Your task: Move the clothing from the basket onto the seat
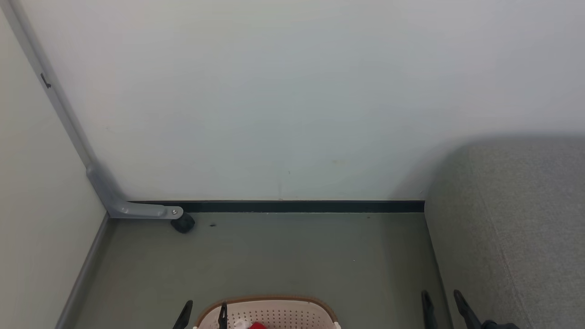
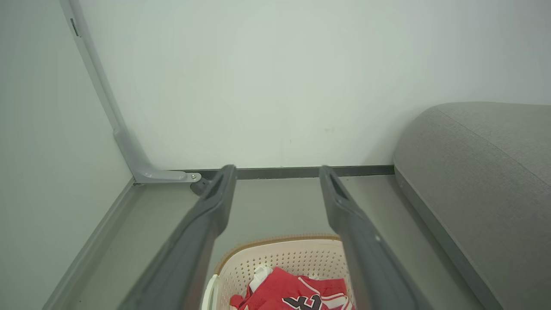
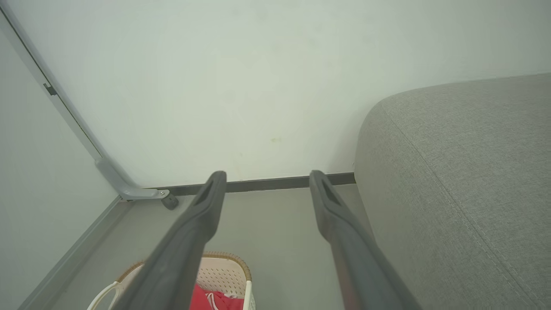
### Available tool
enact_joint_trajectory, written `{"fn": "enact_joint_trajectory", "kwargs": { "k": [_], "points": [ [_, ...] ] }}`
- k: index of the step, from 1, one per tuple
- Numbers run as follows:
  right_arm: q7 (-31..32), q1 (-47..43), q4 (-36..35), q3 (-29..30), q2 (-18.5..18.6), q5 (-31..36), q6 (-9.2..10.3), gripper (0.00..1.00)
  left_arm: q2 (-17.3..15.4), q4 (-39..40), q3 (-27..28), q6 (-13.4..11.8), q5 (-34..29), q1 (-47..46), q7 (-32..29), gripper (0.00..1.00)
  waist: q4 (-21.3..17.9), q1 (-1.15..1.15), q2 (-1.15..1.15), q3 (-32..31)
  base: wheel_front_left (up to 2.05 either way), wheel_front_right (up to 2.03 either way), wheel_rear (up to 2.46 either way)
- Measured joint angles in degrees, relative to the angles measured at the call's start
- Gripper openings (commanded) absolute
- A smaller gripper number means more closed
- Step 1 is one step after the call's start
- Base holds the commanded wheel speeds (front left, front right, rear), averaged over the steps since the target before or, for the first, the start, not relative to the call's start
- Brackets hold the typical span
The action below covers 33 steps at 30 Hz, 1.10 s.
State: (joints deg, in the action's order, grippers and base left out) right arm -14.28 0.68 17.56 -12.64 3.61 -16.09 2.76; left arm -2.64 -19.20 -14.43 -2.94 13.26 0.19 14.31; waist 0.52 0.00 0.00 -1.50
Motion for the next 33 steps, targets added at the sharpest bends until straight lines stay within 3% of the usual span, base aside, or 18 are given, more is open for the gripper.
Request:
{"fn": "enact_joint_trajectory", "kwargs": {
  "k": [17,27,33],
  "points": [
    [0.0,-3.0,-0.8,0.8,0.7,1.7,0.84,1.00,0.0,-0.8,-0.6,3.0,0.5,-1.4,0.0,1.00,-3.1,0.00,0.00,7.7,0.00,0.00,0.00],
    [0.0,-3.0,-4.0,0.5,0.7,2.8,0.85,1.00,-2.3,-7.4,-2.8,6.0,-1.9,-5.8,0.0,1.00,-5.8,-0.01,0.00,15.5,0.00,0.00,0.00],
    [0.0,-2.9,-5.7,0.3,0.7,3.9,0.86,1.00,-3.4,-11.5,-3.6,6.6,-3.3,-8.6,0.0,1.00,-7.3,-0.01,0.01,19.7,0.00,0.00,0.00]
  ]
}}
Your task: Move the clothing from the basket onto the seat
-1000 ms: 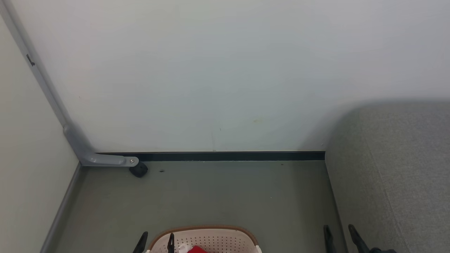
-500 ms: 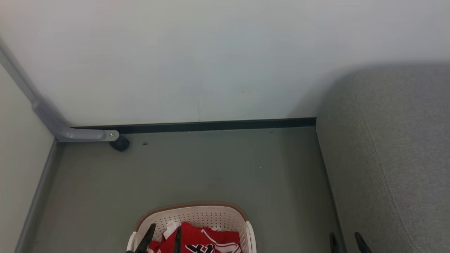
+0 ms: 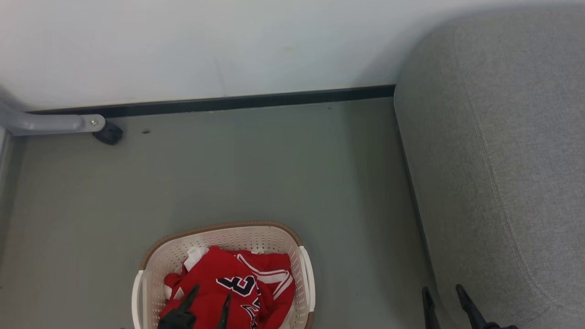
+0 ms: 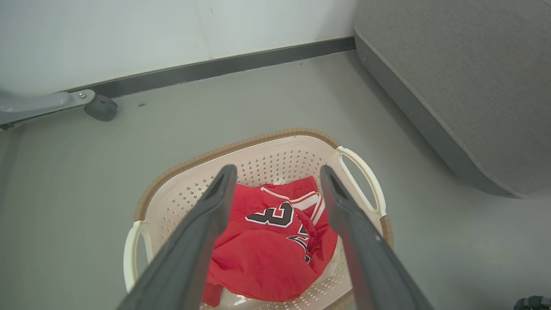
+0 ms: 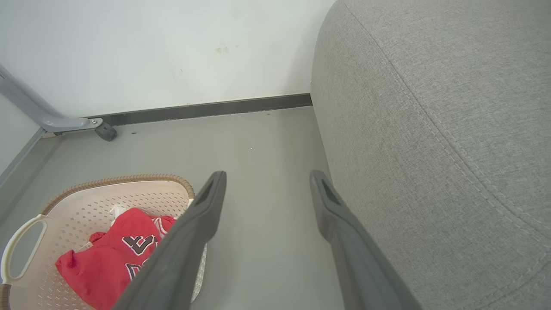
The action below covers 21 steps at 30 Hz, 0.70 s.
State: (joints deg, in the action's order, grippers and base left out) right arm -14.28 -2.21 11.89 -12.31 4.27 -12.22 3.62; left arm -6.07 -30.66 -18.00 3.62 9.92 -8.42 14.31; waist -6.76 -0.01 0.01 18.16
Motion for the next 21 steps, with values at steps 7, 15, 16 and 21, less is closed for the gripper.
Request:
{"fn": "enact_joint_trajectory", "kwargs": {
  "k": [7,15,16,21],
  "points": [
    [0.0,0.8,-2.4,-0.6,0.0,1.4,0.15,1.00,-1.8,-5.1,-1.8,0.5,-2.7,-7.2,-1.6,1.00,-1.8,0.00,0.00,6.0,0.00,0.00,0.00],
    [0.0,3.4,-5.3,-0.9,-0.2,2.2,0.48,1.00,-5.0,-10.8,-5.2,2.2,-7.2,-17.1,-4.9,1.00,-3.1,0.00,0.00,13.1,0.00,0.00,0.00],
    [0.0,3.8,-5.6,-1.0,-0.3,2.3,0.48,1.00,-5.8,-11.7,-6.0,2.5,-8.2,-18.4,-5.6,1.00,-3.2,0.00,0.00,13.9,0.00,0.00,0.00],
    [0.0,5.4,-7.6,-1.1,-0.4,2.8,0.76,1.00,-8.6,-14.8,-9.7,3.4,-11.7,-23.2,-8.2,1.00,-3.5,0.00,0.01,18.4,0.00,0.00,0.00]
  ]
}}
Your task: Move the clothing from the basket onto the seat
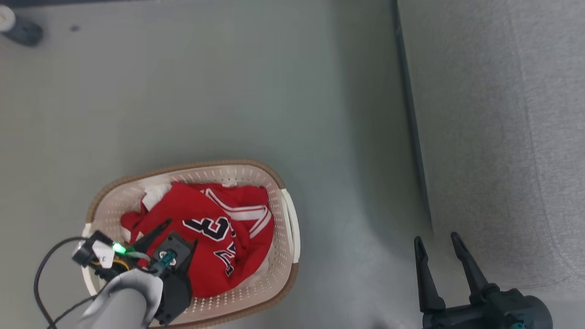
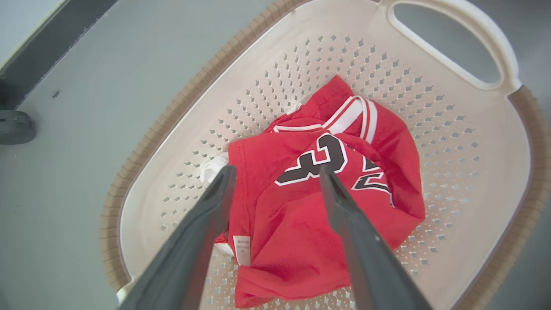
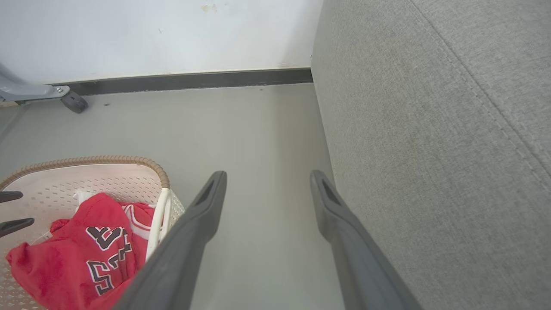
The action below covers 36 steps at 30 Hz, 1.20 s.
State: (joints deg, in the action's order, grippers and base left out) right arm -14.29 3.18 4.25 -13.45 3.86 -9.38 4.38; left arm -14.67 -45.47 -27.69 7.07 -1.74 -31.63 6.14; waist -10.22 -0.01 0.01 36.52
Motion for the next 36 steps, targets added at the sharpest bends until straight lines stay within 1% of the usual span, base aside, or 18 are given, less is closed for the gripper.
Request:
{"fn": "enact_joint_trajectory", "kwargs": {
  "k": [6,9,14,22,27,29,32,36],
  "points": [
    [0.0,1.9,-1.0,-0.1,-0.1,1.3,0.25,1.00,-0.6,-3.6,-2.5,0.1,-1.0,-4.6,-0.9,1.00,-0.1,0.00,0.00,5.1,0.00,0.00,0.00],
    [0.0,2.4,-1.6,-0.1,-0.2,1.5,0.66,1.00,-0.5,-5.2,-4.2,0.4,-1.4,-6.0,-1.1,1.00,-0.1,0.00,0.00,7.3,0.00,0.00,0.00],
    [0.0,3.5,-1.9,-0.2,-0.3,2.0,0.67,1.00,0.0,-7.9,-7.5,0.5,-1.9,-8.1,-1.1,1.00,0.1,0.00,0.00,10.1,0.00,0.00,0.00],
    [0.0,4.4,-2.2,-1.2,-0.4,2.8,0.74,1.00,0.8,-11.9,-11.5,0.5,-1.9,-13.0,-1.1,1.00,0.2,0.01,-0.01,13.0,0.00,0.00,0.00],
    [-0.2,4.6,-2.5,-2.2,-0.6,2.9,0.79,1.00,1.1,-14.1,-12.8,0.5,-1.8,-16.1,-2.1,1.00,-0.2,0.01,-0.01,14.3,0.00,0.00,0.00],
    [-0.2,4.6,-2.7,-2.6,-0.7,2.9,1.15,1.00,1.2,-15.2,-13.2,0.5,-1.7,-17.1,-2.6,1.00,-0.4,0.01,-0.01,14.8,0.00,0.00,0.00],
    [-0.3,4.8,-3.3,-3.5,-0.8,3.0,1.16,1.00,1.8,-17.0,-13.2,0.5,0.3,-18.7,-3.8,1.00,-1.0,0.01,-0.01,15.9,0.00,0.00,0.00],
    [-0.3,5.8,-3.8,-4.1,-0.8,3.2,1.16,1.00,1.7,-18.9,-14.3,0.5,0.6,-20.1,-5.1,1.00,-1.7,0.01,-0.01,17.1,0.00,0.00,0.00]
  ]
}}
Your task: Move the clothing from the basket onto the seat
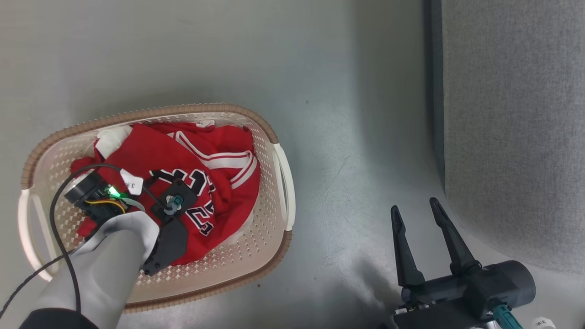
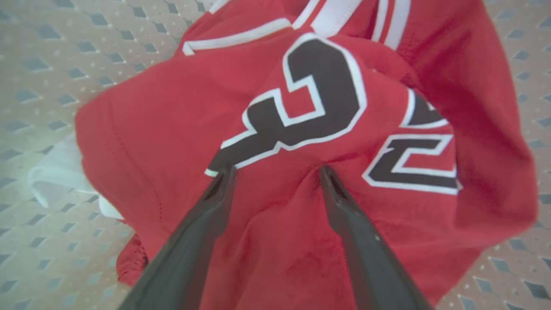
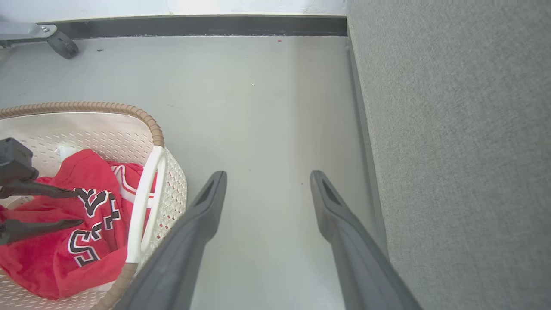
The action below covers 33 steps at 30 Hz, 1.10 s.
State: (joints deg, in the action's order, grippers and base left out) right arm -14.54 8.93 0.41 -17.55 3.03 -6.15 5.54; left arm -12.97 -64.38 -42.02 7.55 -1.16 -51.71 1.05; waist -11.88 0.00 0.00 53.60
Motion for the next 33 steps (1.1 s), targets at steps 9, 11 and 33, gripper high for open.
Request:
{"fn": "enact_joint_trajectory", "kwargs": {
  "k": [9,11,33],
  "points": [
    [0.0,0.2,-0.8,-0.7,-0.1,0.0,0.11,1.00,0.4,-3.6,-1.3,0.0,0.7,-2.4,-2.5,1.00,-1.2,0.00,0.00,2.3,0.00,0.00,0.00],
    [0.0,0.2,-0.9,-0.7,-0.1,0.1,0.45,1.00,0.7,-4.1,-1.4,0.0,1.1,-2.5,-3.1,1.00,-1.3,0.00,0.00,2.5,0.00,0.00,0.00],
    [0.0,2.5,-1.6,-0.8,-0.2,1.1,0.58,1.00,2.1,-7.5,0.4,0.0,5.7,-4.0,-5.0,0.00,-0.9,0.00,0.00,2.7,0.00,0.00,0.00]
  ]
}}
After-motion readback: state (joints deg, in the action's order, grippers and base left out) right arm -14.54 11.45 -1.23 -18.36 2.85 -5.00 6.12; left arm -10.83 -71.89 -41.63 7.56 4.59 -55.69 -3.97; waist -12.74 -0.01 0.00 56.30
